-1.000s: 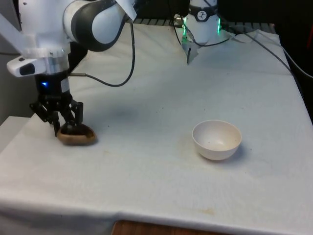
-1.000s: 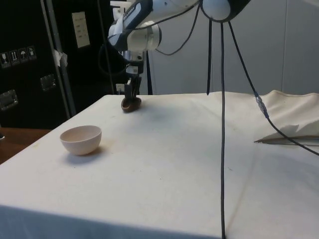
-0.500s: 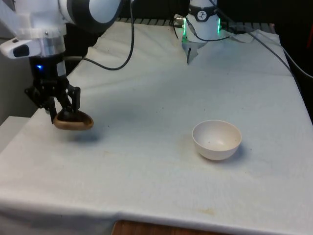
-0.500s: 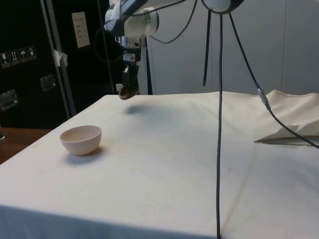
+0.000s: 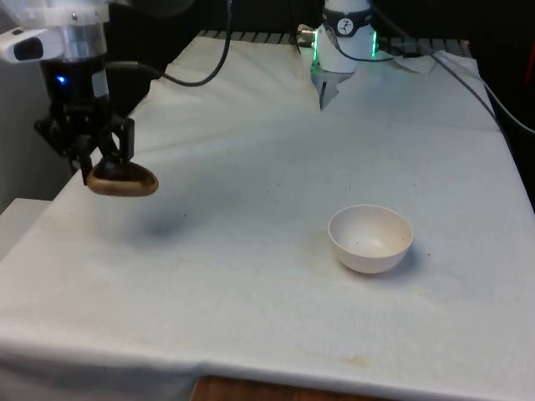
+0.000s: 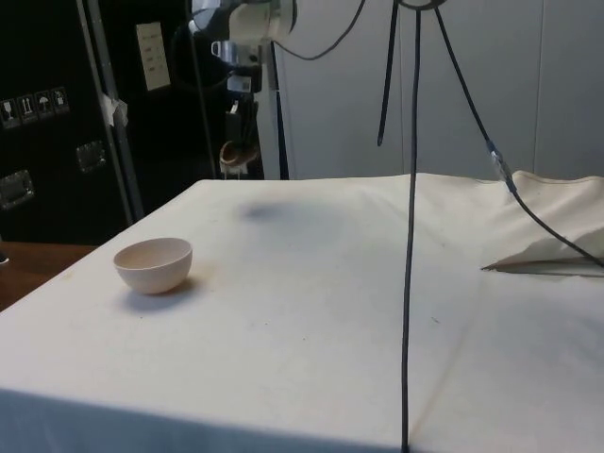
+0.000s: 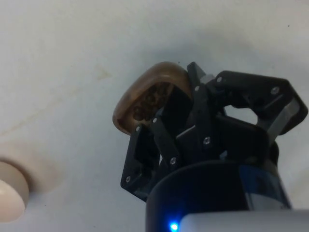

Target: Pour the coffee beans from the cup into the bowl.

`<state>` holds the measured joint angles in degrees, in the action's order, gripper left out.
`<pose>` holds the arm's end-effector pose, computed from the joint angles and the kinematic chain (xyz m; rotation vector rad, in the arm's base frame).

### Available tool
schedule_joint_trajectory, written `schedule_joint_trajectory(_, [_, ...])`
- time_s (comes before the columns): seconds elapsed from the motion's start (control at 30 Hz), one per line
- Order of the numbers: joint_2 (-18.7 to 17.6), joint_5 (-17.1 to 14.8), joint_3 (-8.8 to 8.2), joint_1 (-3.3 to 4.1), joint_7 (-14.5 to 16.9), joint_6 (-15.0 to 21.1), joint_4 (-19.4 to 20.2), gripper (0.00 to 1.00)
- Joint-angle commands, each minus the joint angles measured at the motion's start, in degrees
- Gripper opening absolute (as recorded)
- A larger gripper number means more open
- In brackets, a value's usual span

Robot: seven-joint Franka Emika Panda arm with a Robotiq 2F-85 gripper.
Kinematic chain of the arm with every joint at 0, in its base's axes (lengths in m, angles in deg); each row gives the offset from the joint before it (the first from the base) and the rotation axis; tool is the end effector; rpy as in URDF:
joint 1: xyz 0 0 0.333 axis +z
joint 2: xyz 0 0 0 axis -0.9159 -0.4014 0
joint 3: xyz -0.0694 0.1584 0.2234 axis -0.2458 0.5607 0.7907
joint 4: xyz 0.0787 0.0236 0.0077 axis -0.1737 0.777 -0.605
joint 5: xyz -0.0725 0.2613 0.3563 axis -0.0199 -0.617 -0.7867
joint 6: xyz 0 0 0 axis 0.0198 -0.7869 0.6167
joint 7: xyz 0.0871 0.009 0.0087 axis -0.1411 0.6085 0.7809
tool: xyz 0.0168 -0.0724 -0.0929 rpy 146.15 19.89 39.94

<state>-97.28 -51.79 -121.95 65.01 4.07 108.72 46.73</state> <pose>0.7271 -0.3585 0.2280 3.1068 0.1187 0.2612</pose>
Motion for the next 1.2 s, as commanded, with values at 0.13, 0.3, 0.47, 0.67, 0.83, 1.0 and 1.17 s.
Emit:
schedule_joint_trajectory(0.13, [1.15,0.40,-0.57,0.52,-0.29,-1.20,0.00,0.01])
schedule_joint_trajectory(0.3, [2.75,1.38,-1.66,1.72,-1.20,-2.98,0.34,0.01])
schedule_joint_trajectory(0.47, [4.53,2.64,-1.72,2.64,-2.35,-4.35,0.63,0.01])
schedule_joint_trajectory(0.67, [6.13,3.50,-1.83,3.61,-3.55,-5.50,0.97,0.01])
schedule_joint_trajectory(0.83, [7.33,4.47,-1.78,4.07,-4.47,-6.47,1.15,0.01])
schedule_joint_trajectory(1.0, [9.00,5.56,-1.83,4.81,-5.33,-7.45,1.83,0.01])
schedule_joint_trajectory(1.17, [10.03,6.25,-1.89,5.27,-5.73,-7.85,2.41,0.01])
